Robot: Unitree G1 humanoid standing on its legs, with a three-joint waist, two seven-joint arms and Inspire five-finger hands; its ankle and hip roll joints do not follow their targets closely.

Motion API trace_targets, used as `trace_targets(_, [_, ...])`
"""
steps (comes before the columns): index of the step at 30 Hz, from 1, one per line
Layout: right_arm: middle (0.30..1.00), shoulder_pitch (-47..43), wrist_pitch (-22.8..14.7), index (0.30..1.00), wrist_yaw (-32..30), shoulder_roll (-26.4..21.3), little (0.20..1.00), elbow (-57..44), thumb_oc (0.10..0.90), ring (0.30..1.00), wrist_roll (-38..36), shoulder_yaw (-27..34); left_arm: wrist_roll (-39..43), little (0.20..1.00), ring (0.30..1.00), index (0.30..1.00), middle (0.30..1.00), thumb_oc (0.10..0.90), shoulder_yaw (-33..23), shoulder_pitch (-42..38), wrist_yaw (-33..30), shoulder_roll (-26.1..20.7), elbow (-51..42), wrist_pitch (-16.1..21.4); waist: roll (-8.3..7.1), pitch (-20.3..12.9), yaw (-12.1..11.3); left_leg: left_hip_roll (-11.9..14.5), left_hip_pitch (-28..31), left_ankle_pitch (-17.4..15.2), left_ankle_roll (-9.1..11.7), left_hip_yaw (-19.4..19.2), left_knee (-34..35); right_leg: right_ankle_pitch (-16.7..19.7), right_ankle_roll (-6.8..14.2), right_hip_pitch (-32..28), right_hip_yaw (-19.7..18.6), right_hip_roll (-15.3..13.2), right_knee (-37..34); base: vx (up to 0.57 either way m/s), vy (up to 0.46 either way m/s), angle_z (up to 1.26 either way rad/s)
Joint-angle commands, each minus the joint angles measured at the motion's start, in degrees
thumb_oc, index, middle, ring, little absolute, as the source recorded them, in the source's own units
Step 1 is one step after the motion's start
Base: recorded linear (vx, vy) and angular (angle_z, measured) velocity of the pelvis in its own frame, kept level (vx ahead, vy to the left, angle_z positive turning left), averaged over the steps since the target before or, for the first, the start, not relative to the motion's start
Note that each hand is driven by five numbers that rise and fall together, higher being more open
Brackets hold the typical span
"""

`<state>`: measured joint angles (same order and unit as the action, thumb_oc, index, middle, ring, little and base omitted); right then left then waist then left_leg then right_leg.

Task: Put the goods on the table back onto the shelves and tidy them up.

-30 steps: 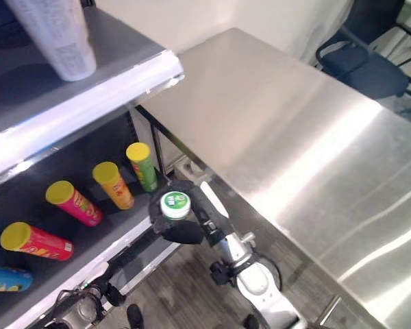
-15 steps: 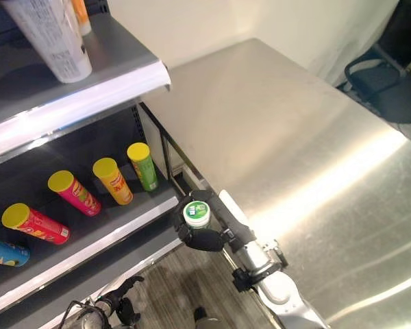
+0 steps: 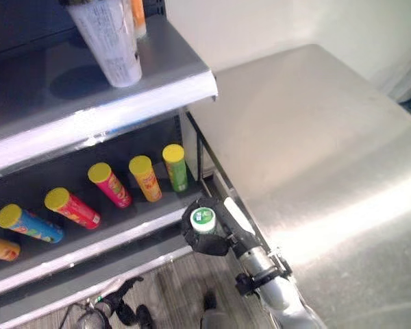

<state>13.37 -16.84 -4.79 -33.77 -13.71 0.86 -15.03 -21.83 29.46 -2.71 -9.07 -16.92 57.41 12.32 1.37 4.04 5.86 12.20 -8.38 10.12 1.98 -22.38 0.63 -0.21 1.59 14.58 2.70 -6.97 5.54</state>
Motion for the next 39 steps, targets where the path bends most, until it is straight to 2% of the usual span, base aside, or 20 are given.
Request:
trace_targets(1, [0.3, -2.3, -2.8, 0.3, -1.5, 0.9, 0.3, -6.0, 0.4, 0.3, -1.3, 2.7, -3.8, 0.9, 0.9, 0.9, 0.9, 0.8, 2.2, -1.4, 1.8, -3.6, -4.7, 2.0, 0.64, -0.1, 0.5, 5.2, 8.3, -8.3, 8.1, -0.3, 0.4, 2.3, 8.6, -5.8, -1.6, -4.9, -6.0, 0.02, 0.471, 0.52])
trace_targets(4, [0.3, -2.4, -2.1, 0.3, -1.9, 1.5, 0.3, -6.7, 0.4, 0.3, 0.2, 3.3, -5.4, 0.9, 0.9, 0.9, 0.9, 0.8, 4.7, -4.1, 2.6, -4.7, -7.4, 2.0, 1.17, -0.1, 1.0, 3.4, 8.3, -8.6, 8.1, -1.0, 3.6, 4.3, 9.4, -4.7, -2.1, -6.0, -7.1, -0.02, 0.369, 0.26])
trace_targets(8, [0.3, -3.9, -0.4, 0.3, -2.9, 4.7, 0.3, -5.3, 0.4, 0.3, 1.0, 1.8, -6.8, 0.9, 0.9, 0.9, 0.9, 0.8, 7.6, -6.8, 3.7, -6.5, -10.9, 2.1, 0.23, 0.0, 0.8, -2.3, 6.2, -11.6, 6.0, 0.0, 4.0, 12.7, 12.2, -2.7, -3.4, -9.9, -9.6, -0.01, 0.411, 0.12])
trace_targets(9, [0.3, -5.2, 0.3, 0.3, -3.8, 6.2, 0.3, -4.3, 0.4, 0.3, 1.1, 0.7, -5.3, 0.9, 0.9, 0.9, 0.9, 0.8, 6.1, -7.3, 2.8, -7.1, -10.0, 1.4, -0.49, 0.5, -0.2, -4.9, 5.3, -12.5, 4.6, 1.1, 4.2, 15.8, 12.9, -1.3, -3.9, -11.4, -10.0, -0.05, 0.375, 0.23])
trace_targets(12, [0.3, -7.3, 0.4, 0.3, -7.0, 6.4, 0.3, -3.4, 0.4, 0.3, 6.5, 0.7, -2.2, 0.9, 0.9, 0.9, 0.9, 0.8, 1.1, -5.3, 0.5, -7.4, -5.3, 0.3, -1.33, 0.9, -1.1, -6.6, 4.6, -13.6, 2.9, 1.4, 4.4, 19.5, 13.2, 0.0, -5.5, -11.3, -10.1, -0.01, 0.213, 0.11])
trace_targets(14, [0.3, -7.6, 0.5, 0.3, -7.7, 6.6, 0.3, -3.4, 0.4, 0.3, 7.5, 1.1, -1.3, 0.9, 0.9, 0.9, 0.9, 0.8, -0.3, -4.2, 0.2, -7.2, -4.3, 0.2, -1.3, 1.1, -1.1, -6.8, 4.7, -14.1, 2.4, 0.9, 4.4, 19.1, 12.6, 0.3, -6.7, -10.3, -9.7, 0.01, 0.153, -0.09])
trace_targets(16, [0.3, -6.8, 0.1, 0.3, -9.0, 6.5, 0.3, -4.5, 0.4, 0.3, 7.6, 3.1, -0.2, 0.9, 0.9, 0.9, 0.9, 0.8, -1.7, -2.1, 0.4, -6.8, -2.8, 0.1, -0.93, 1.4, -0.6, -6.8, 5.3, -14.2, 1.4, -0.4, 4.4, 14.7, 11.0, 0.3, -8.8, -6.4, -6.6, 0.01, 0.256, -0.09])
trace_targets(17, [0.3, -6.3, -1.1, 0.3, -11.3, 6.2, 0.3, -5.9, 0.4, 0.3, 9.6, 4.3, -0.2, 0.9, 0.9, 0.9, 0.9, 0.8, -2.1, -1.6, 0.1, -6.4, -0.4, -0.2, -0.43, 1.6, -0.7, -6.9, 5.5, -14.6, 0.7, -2.3, 4.4, 8.8, 9.6, -0.5, -7.9, -2.3, -3.7, 0.0, 0.257, -0.35])
trace_targets(18, [0.3, -6.2, -1.1, 0.3, -11.4, 6.1, 0.3, -5.9, 0.4, 0.3, 9.6, 4.3, -0.3, 0.9, 0.9, 0.9, 0.9, 0.8, -2.1, -1.6, 0.1, -6.3, -0.3, -0.1, -0.37, 1.7, -0.8, -6.9, 5.6, -14.7, 0.7, -2.3, 4.4, 8.6, 9.6, -0.5, -7.9, -2.2, -3.4, -0.06, 0.291, -0.58])
trace_targets(19, [0.3, -6.4, -2.3, 0.3, -14.4, 6.0, 0.3, -6.3, 0.4, 0.3, 12.8, 5.5, -0.3, 0.9, 0.9, 0.9, 0.9, 0.8, -2.5, -1.2, -0.1, -6.1, 1.2, -0.3, -0.46, 1.5, -1.3, -7.7, 5.1, -15.2, 0.0, -4.1, 4.4, 3.5, 8.5, -1.6, -4.3, 2.6, -1.0, -0.01, 0.204, -0.82])
trace_targets(20, [0.3, -5.7, -3.2, 0.3, -15.0, 6.0, 0.3, -6.9, 0.4, 0.3, 13.6, 6.7, -1.2, 0.9, 0.9, 0.9, 0.9, 0.8, -2.2, -0.8, 0.1, -5.5, 2.3, -0.1, -0.83, 0.8, -1.2, -8.8, 5.2, -16.0, -0.4, -4.6, 4.4, 1.0, 8.6, -1.8, -4.7, 6.8, 0.9, 0.01, 0.227, -0.68])
trace_targets(25, [0.3, -4.6, -2.7, 0.3, -16.9, 4.5, 0.3, -6.3, 0.4, 0.3, 15.5, 8.7, -3.4, 0.9, 0.9, 0.9, 0.9, 0.8, -0.1, -1.9, -0.2, -3.2, 4.1, 0.2, -0.56, 1.3, -0.2, -10.8, 8.5, -17.4, -0.9, -3.5, 4.3, -0.5, 7.4, -2.2, -8.0, 9.6, 0.3, 0.11, 0.042, -0.12])
trace_targets(27, [0.3, -3.2, -3.3, 0.3, -17.3, 3.0, 0.3, -6.4, 0.4, 0.3, 16.6, 9.6, -4.1, 0.9, 0.9, 0.9, 0.9, 0.8, -0.7, -2.6, -1.8, -3.1, 3.1, 0.3, -1.0, 2.8, -0.9, -10.1, 6.4, -17.6, 0.8, -4.4, -6.8, -0.4, 5.5, -4.5, -7.6, 9.0, -1.5, 0.12, -0.059, 0.12])
trace_targets(29, [0.3, -3.6, -3.3, 0.3, -17.7, 2.3, 0.3, -6.0, 0.4, 0.3, 16.7, 9.1, -3.5, 0.9, 0.9, 0.9, 0.9, 0.8, -0.6, -3.3, -2.2, -2.8, 2.6, 0.2, -1.64, 3.6, -1.2, -8.9, 4.2, -17.5, 1.5, -4.1, -11.9, -0.5, 4.8, -5.5, -7.4, 8.7, -2.0, 0.04, -0.071, 0.49])
trace_targets(30, [0.3, -4.1, -3.5, 0.3, -18.3, 1.6, 0.3, -5.6, 0.4, 0.3, 17.5, 8.8, -2.6, 0.9, 0.9, 0.9, 0.9, 0.8, -1.2, -3.6, -2.5, -3.0, 2.0, 0.2, -1.92, 4.0, -1.8, -8.0, 1.8, -17.6, 2.0, -2.4, -16.7, -0.6, 4.3, -6.3, -7.3, 8.4, -2.8, 0.09, -0.052, 0.38])
trace_targets(31, [0.3, -5.4, -3.2, 0.3, -20.6, 0.8, 0.3, -4.5, 0.4, 0.3, 20.1, 8.4, 1.1, 0.9, 0.9, 0.9, 0.9, 0.8, -3.0, -1.8, -2.4, -2.7, 0.9, 0.8, -3.21, 4.2, -3.3, -4.6, -2.4, -18.6, 2.2, 1.1, -18.9, -0.7, 4.9, -7.8, -7.0, 5.5, -4.6, 0.08, -0.013, 0.2])
trace_targets(32, [0.3, -5.4, -3.2, 0.3, -20.6, 0.9, 0.3, -4.5, 0.4, 0.3, 20.1, 8.3, 1.1, 0.9, 0.9, 0.9, 0.9, 0.8, -3.0, -1.7, -2.3, -2.8, 0.8, 0.8, -3.25, 4.1, -3.2, -4.7, -2.4, -18.6, 2.2, 1.2, -18.8, -0.7, 5.0, -7.8, -6.9, 5.4, -4.7, 0.17, 0.095, 0.0])
trace_targets(35, [0.3, -5.0, -3.2, 0.3, -20.3, 1.8, 0.3, -4.5, 0.4, 0.3, 18.3, 7.4, 3.4, 0.9, 0.9, 0.9, 0.9, 0.8, -4.6, 1.0, -1.7, -1.4, 2.0, 0.6, -3.95, 2.7, -4.6, -1.1, -2.8, -13.4, 3.3, 5.7, -9.8, -1.1, 5.4, -6.8, -6.2, 3.2, -5.3, 0.16, 0.141, -0.05])
trace_targets(36, [0.3, -4.8, -2.8, 0.3, -20.6, 1.4, 0.3, -4.1, 0.4, 0.3, 18.8, 7.5, 3.0, 0.9, 0.9, 0.9, 0.9, 0.8, -4.5, 1.5, -2.1, -1.3, 2.8, 0.5, -3.63, 2.5, -5.4, 1.2, -3.4, -9.0, 4.7, 8.7, -4.0, -1.5, 5.4, -6.4, -6.6, 2.7, -5.9, 0.13, 0.2, -0.09])
trace_targets(39, [0.3, -3.3, -2.0, 0.3, -20.9, 0.8, 0.3, -3.8, 0.4, 0.3, 20.6, 8.5, 1.4, 0.9, 0.9, 0.9, 0.9, 0.8, -3.7, 2.4, -2.0, -1.6, 2.4, 0.6, -1.47, 1.4, -4.8, 3.0, -0.9, -6.4, 6.5, 5.6, 1.9, -1.7, 6.3, -7.5, -6.5, 1.0, -7.5, 0.22, 0.308, -0.25])
